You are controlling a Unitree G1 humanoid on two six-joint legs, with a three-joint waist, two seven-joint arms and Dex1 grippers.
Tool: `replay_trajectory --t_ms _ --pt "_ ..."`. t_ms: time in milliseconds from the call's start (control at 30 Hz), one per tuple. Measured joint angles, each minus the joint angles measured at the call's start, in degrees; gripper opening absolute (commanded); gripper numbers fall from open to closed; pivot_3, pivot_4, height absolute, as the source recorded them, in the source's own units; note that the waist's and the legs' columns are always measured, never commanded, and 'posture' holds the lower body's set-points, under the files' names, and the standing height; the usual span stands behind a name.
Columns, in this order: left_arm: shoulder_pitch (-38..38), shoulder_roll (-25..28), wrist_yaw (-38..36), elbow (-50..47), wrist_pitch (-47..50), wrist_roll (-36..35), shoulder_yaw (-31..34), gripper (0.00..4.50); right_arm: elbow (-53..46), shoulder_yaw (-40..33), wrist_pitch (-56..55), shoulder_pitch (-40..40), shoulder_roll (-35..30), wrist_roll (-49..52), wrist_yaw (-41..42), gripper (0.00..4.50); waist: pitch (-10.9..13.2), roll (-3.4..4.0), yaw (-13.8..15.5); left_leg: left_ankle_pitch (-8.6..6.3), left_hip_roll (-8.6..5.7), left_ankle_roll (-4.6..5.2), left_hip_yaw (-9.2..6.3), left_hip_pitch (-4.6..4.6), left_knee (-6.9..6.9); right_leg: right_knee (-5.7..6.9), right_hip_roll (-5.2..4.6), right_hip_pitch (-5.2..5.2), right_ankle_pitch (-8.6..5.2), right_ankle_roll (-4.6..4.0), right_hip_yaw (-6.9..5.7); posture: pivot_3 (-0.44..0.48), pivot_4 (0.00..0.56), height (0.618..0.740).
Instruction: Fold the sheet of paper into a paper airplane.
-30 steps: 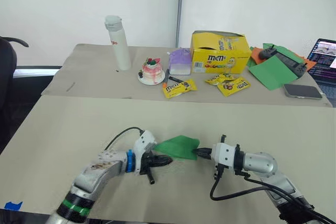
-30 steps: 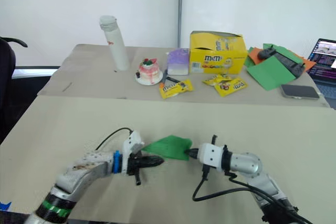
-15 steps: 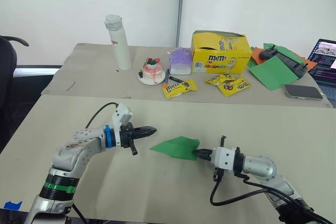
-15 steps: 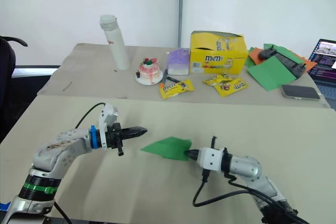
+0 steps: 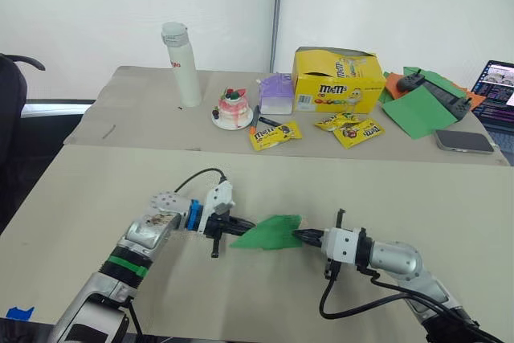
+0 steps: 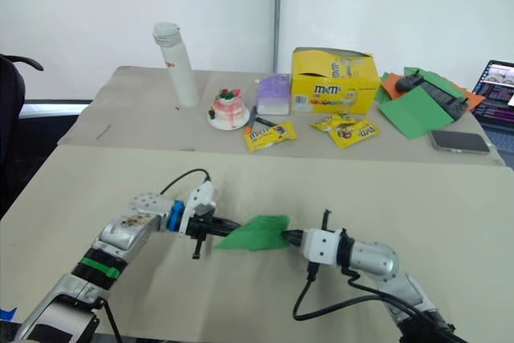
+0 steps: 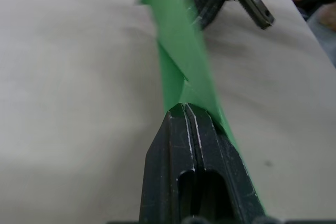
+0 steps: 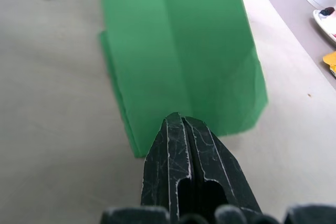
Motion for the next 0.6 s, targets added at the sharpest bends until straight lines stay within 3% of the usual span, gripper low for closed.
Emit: replay_trajectory --t_ms 333,600 --pt "-4.18 -7.74 -2.84 9.34 -5.39 4.30 -2.60 0.00 -2.10 -0.03 1.15 1.20 -0.03 -1.09 -0.88 0.05 0.00 -0.01 0.05 0.00 0.01 0.01 -0.06 -0.06 0.07 0.02 0.21 -0.03 0.00 0.00 0.02 0.000 0.150 0.740" --pt "-4.06 -6.75 -2.69 9.48 -6.47 5.11 -1.73 0.00 -2.83 0.03 1.52 1.99 -0.12 -1.07 -1.52 0.05 0.00 -0.01 -0.02 0.00 0.03 0.01 -0.08 -0.05 0.07 0.04 0.22 -0.02 0.00 0.01 0.02 0.000 0.150 0.740"
